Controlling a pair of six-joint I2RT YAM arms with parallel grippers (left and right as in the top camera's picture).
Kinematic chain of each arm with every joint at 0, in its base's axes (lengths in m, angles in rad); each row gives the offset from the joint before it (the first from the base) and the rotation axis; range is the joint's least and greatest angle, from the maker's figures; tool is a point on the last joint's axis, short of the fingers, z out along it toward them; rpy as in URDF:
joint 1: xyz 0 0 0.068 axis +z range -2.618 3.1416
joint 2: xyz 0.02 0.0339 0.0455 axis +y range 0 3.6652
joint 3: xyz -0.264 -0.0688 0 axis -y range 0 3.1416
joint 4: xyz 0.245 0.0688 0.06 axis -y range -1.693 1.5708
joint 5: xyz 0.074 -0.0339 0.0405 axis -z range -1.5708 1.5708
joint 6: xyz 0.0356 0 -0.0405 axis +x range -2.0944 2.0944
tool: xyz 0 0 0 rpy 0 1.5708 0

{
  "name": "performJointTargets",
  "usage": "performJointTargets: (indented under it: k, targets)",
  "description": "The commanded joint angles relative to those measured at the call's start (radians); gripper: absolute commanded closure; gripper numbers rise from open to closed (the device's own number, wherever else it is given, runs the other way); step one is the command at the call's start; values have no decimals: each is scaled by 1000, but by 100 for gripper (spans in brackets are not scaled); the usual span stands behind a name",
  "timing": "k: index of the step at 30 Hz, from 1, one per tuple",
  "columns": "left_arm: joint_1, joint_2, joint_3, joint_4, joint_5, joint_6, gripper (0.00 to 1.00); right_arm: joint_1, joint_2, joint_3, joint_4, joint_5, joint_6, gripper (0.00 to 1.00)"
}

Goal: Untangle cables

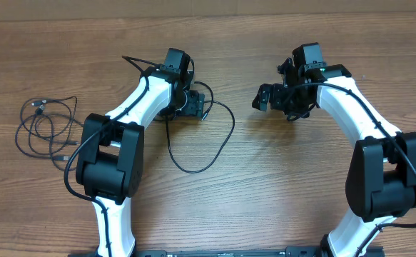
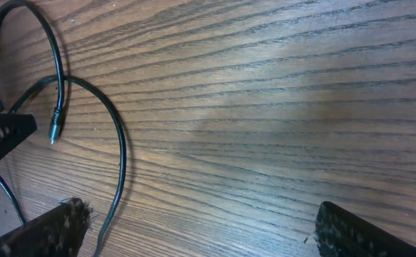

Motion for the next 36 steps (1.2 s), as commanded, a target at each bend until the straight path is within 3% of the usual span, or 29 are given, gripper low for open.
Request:
performJointTargets:
  k: [1,4,6,12,15,21,24,36]
  targets:
    - [-7,14,-11,1,13,-7,19,4,-25,-4,4,7,2,0]
    - [-9,14,-11,-18,12,-7,22,4,-25,-4,4,7,2,0]
    - [-12,14,-11,-27,12,-7,29,4,-25,-4,4,7,2,0]
    - [-21,11,-4,11,18,36,31,4,-25,-4,4,7,2,0]
    - [-12,0,76,-43,64,110,26,4,-25,-4,4,7,2,0]
    - [8,0,212,-177,-45,198,20,4,-25,-4,4,7,2,0]
    - [8,1,187,-194,-48,301,24,4,-25,-4,4,7,2,0]
    - [15,8,-33,-95,-83,299,24,4,-25,-4,4,7,2,0]
